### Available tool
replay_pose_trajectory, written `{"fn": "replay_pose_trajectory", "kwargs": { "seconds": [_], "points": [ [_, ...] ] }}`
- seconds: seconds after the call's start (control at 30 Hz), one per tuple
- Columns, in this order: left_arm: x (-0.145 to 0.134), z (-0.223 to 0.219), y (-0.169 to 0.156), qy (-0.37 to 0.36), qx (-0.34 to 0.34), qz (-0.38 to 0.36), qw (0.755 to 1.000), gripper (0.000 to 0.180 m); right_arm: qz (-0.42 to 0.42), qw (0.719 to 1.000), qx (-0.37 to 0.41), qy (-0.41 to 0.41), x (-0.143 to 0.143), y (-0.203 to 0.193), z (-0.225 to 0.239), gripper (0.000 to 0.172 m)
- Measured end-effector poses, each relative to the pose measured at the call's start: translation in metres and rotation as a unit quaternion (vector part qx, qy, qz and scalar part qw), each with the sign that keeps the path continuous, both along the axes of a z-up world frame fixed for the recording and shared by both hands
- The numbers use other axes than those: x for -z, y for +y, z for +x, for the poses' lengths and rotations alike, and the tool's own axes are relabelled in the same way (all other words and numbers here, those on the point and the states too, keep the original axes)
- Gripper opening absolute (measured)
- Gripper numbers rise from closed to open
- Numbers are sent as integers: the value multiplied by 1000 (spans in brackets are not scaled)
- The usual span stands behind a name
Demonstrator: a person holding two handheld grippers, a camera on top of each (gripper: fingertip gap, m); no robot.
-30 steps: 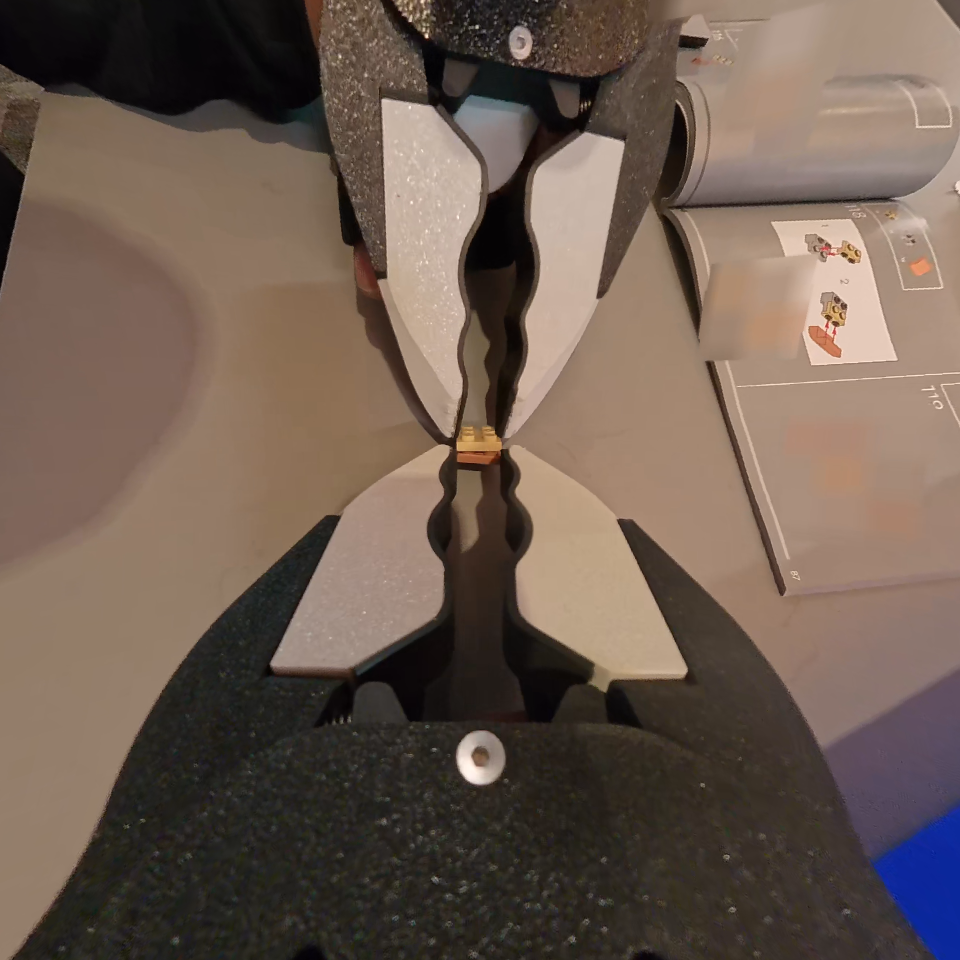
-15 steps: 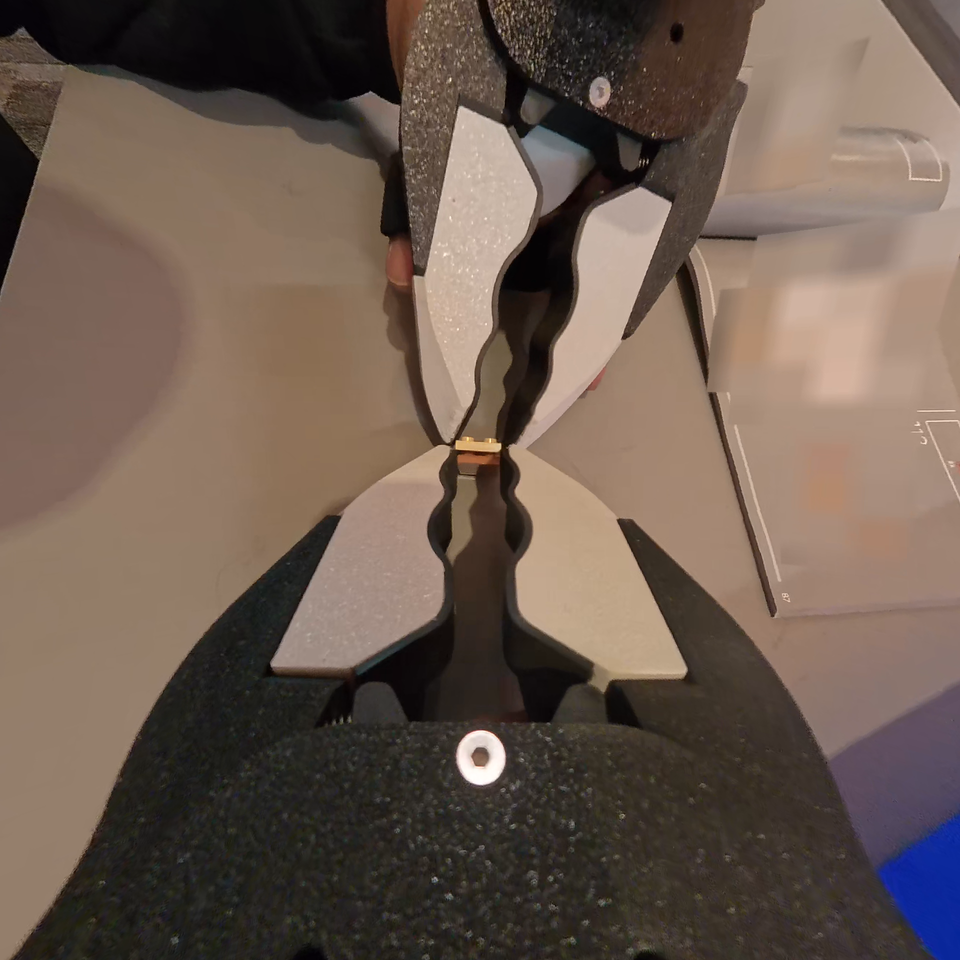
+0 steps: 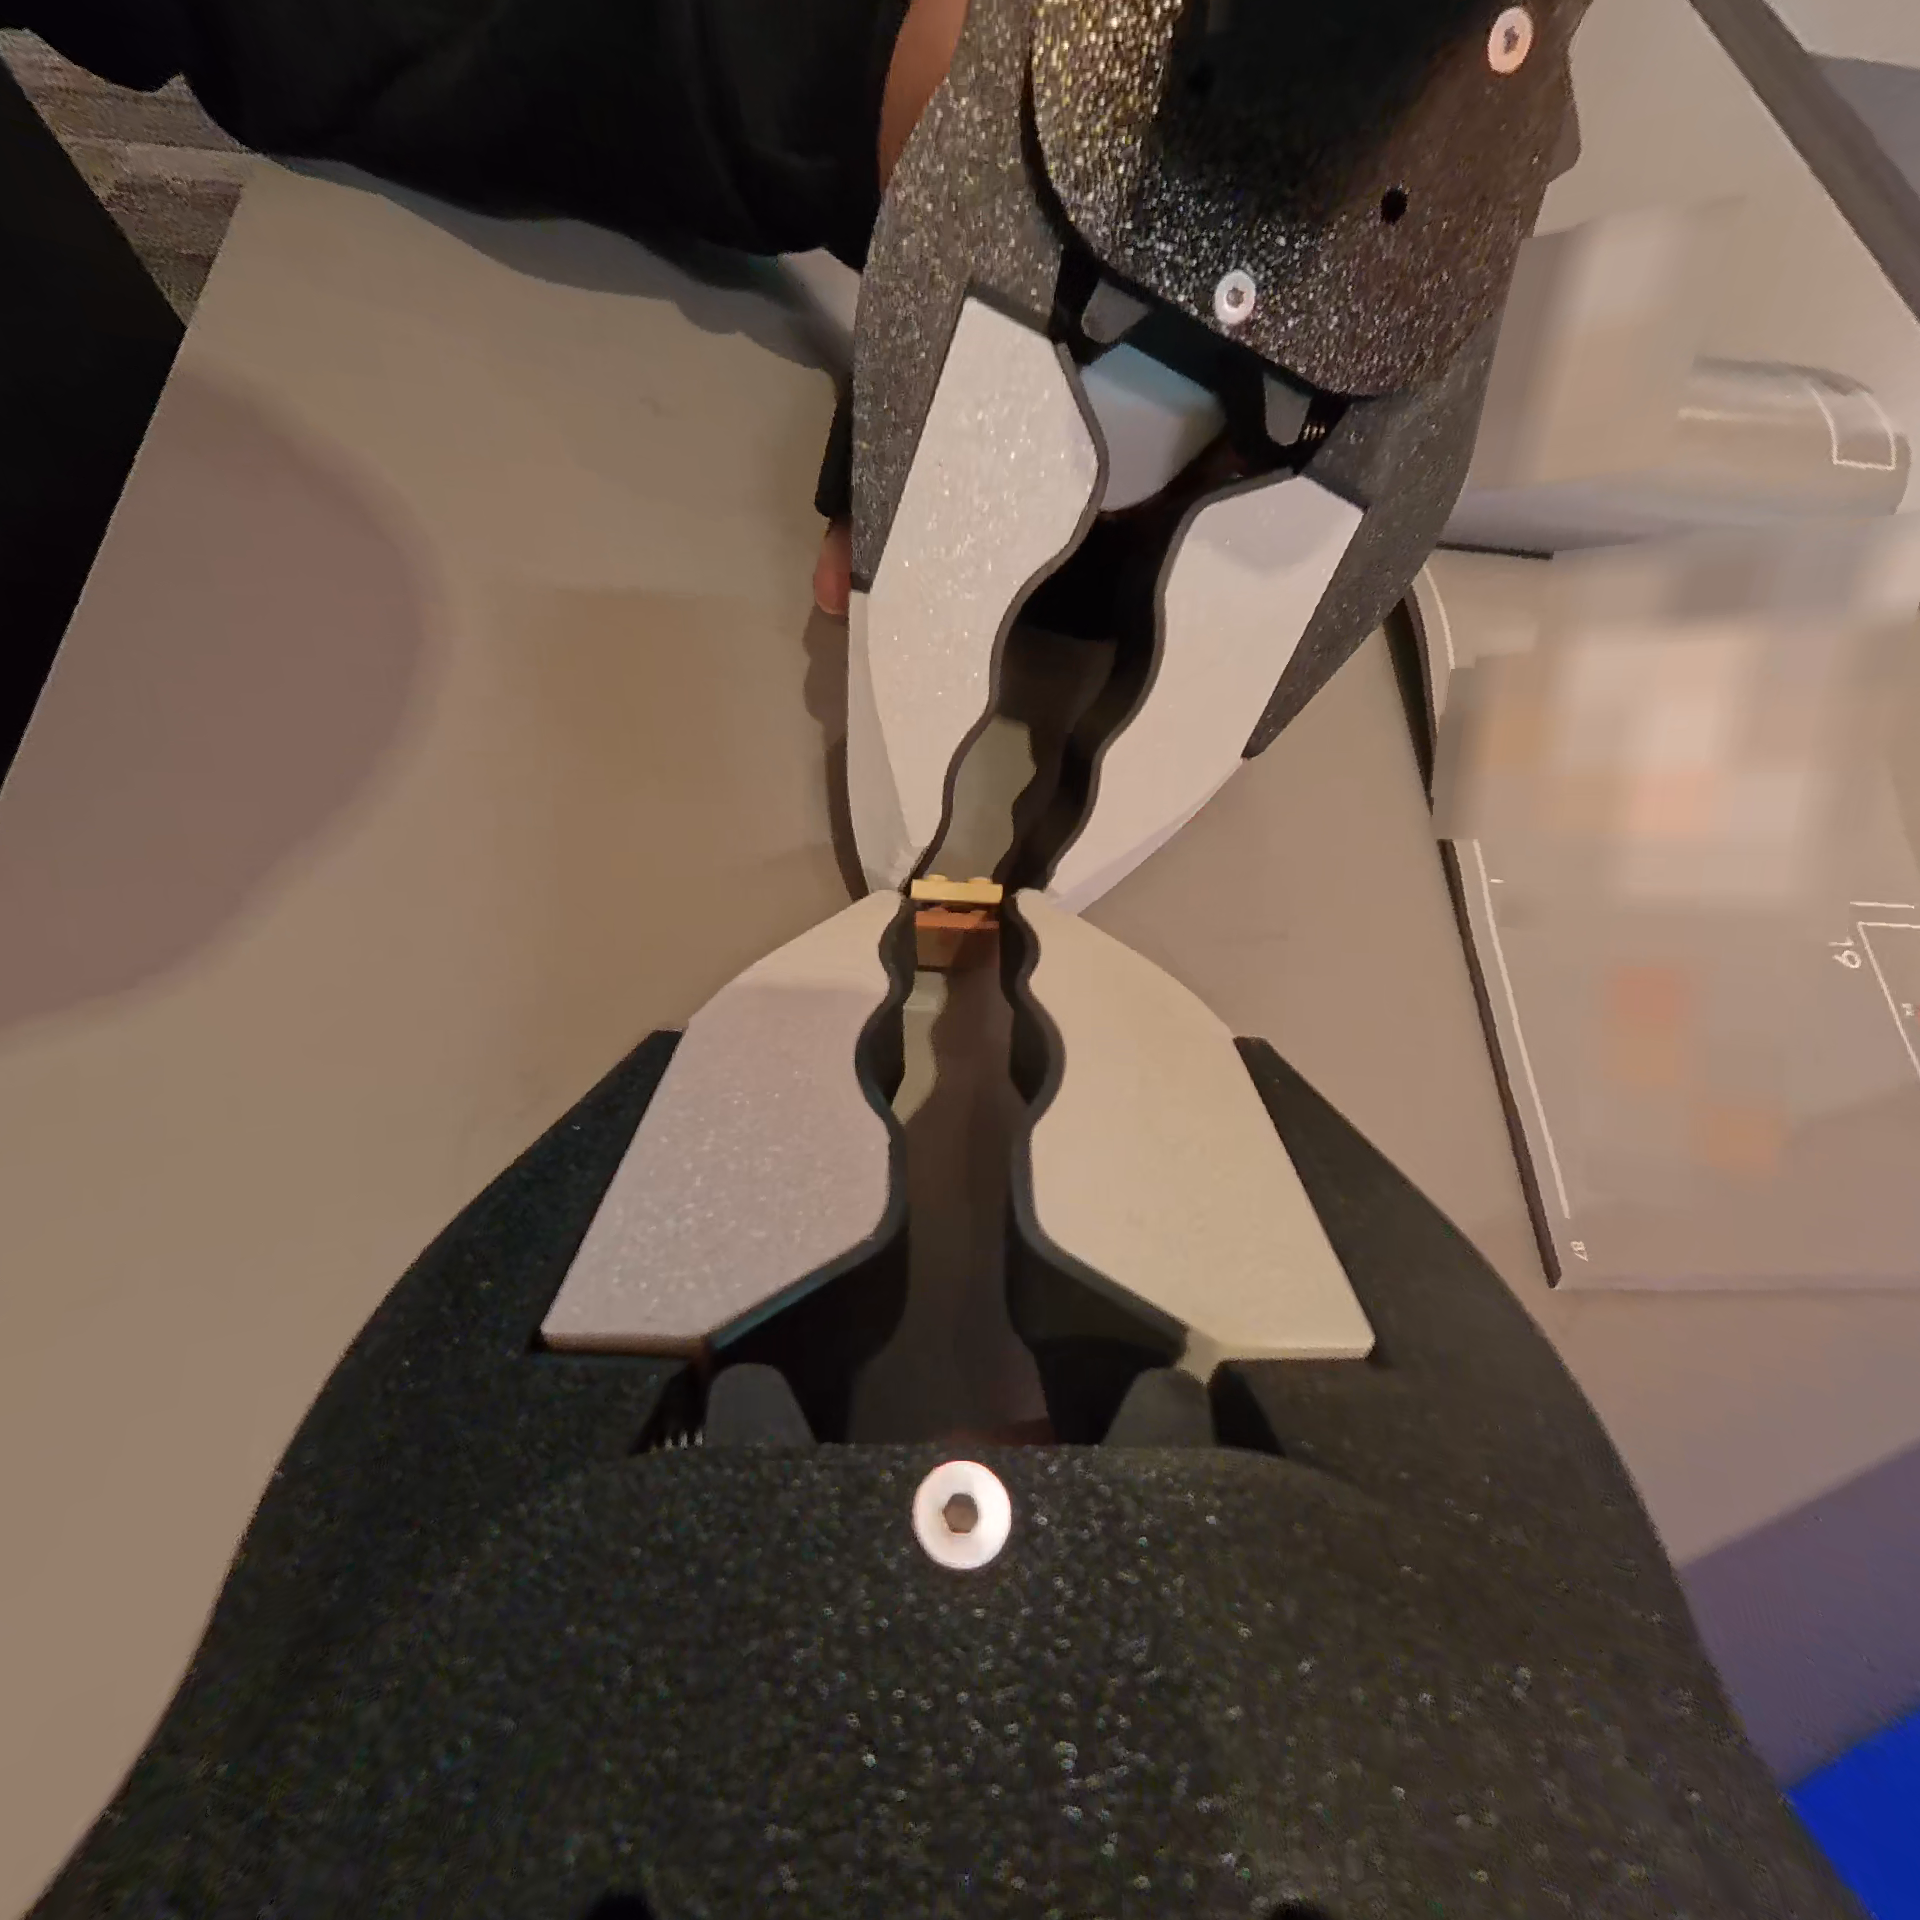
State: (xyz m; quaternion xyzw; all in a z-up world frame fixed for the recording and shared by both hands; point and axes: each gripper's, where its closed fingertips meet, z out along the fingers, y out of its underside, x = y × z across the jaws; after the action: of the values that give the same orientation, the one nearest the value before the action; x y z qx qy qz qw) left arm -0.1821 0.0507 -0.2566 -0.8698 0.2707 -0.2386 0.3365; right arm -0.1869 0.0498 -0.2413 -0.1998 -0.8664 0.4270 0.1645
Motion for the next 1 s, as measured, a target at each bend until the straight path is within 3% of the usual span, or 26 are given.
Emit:
{"fn": "replay_pose_trajectory", "kwargs": {
  "seconds": [0.5, 0.53, 0.57, 0.73, 0.87, 1.0],
  "points": [
    [-49, 1, 6, -94, -13, 149, 984, 18, -109, 989, -5, 98, -51, 0, -2, 15],
    [-55, 2, 6, -106, -17, 164, 981, 18, -120, 987, -3, 103, -57, 0, -2, 13],
    [-60, 2, 8, -115, -24, 177, 977, 16, -134, 985, -7, 107, -63, -1, 0, 0],
    [-75, 7, 12, -127, -39, 237, 962, 15, -165, 981, -6, 102, -79, -1, 3, 0],
    [-76, 1, 17, -113, -74, 252, 958, 15, -144, 983, 55, 103, -75, 19, -7, 0],
    [-84, 1, 18, -96, -96, 299, 944, 15, -190, 973, 123, 34, -75, 31, -9, 12]
  ]
}}
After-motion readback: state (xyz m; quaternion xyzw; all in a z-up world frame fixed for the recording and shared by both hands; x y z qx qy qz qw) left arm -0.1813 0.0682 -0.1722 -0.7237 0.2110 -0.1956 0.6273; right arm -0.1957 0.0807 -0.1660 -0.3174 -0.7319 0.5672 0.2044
